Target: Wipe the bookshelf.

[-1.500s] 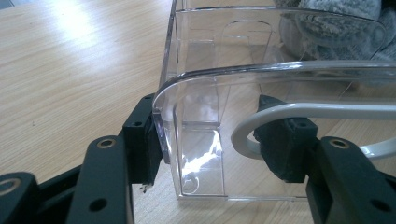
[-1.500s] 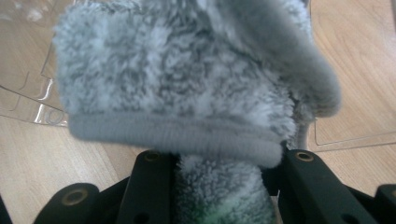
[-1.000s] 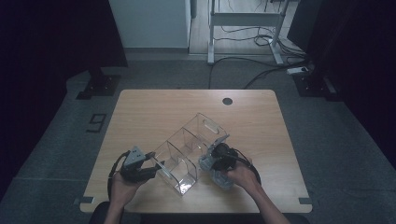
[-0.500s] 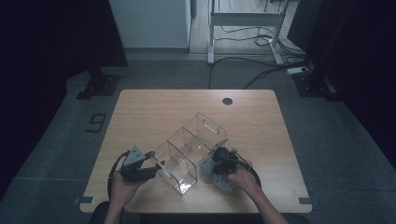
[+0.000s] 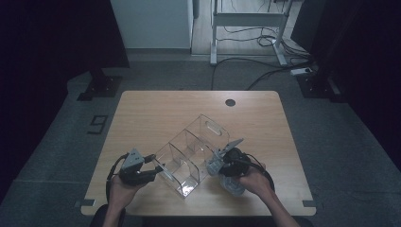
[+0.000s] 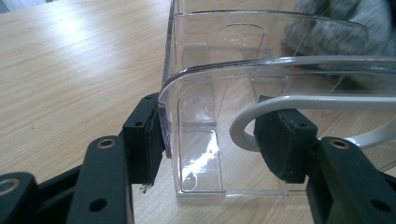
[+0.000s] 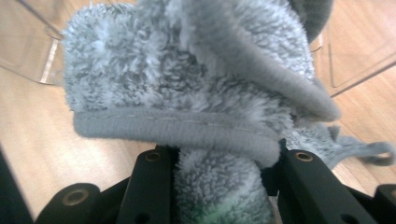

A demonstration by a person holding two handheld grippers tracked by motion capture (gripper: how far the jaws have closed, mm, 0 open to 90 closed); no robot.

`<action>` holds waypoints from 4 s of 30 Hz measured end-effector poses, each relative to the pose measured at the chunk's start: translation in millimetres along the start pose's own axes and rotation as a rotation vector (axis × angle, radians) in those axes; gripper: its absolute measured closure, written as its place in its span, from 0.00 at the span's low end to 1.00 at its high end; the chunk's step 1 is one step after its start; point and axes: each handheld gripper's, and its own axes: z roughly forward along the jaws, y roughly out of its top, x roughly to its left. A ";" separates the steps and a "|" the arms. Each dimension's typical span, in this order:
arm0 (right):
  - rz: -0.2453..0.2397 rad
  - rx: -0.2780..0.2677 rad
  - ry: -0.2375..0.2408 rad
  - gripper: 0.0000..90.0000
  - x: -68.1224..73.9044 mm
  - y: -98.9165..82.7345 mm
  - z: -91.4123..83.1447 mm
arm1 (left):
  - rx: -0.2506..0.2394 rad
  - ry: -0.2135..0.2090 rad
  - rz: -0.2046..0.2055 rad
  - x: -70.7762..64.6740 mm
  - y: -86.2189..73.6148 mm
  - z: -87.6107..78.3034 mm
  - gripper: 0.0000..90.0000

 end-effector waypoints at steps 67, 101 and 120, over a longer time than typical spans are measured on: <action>-0.152 0.034 0.075 0.73 55.8 165.8 34.1 | -0.004 0.005 0.006 -0.4 -0.4 1.7 0.50; -0.148 -0.002 0.126 0.71 55.9 88.4 -4.2 | 0.000 0.014 0.000 -0.7 0.1 2.8 0.50; -0.102 0.029 0.123 0.71 52.7 44.7 19.4 | -0.002 0.033 -0.014 -0.6 1.3 5.0 0.50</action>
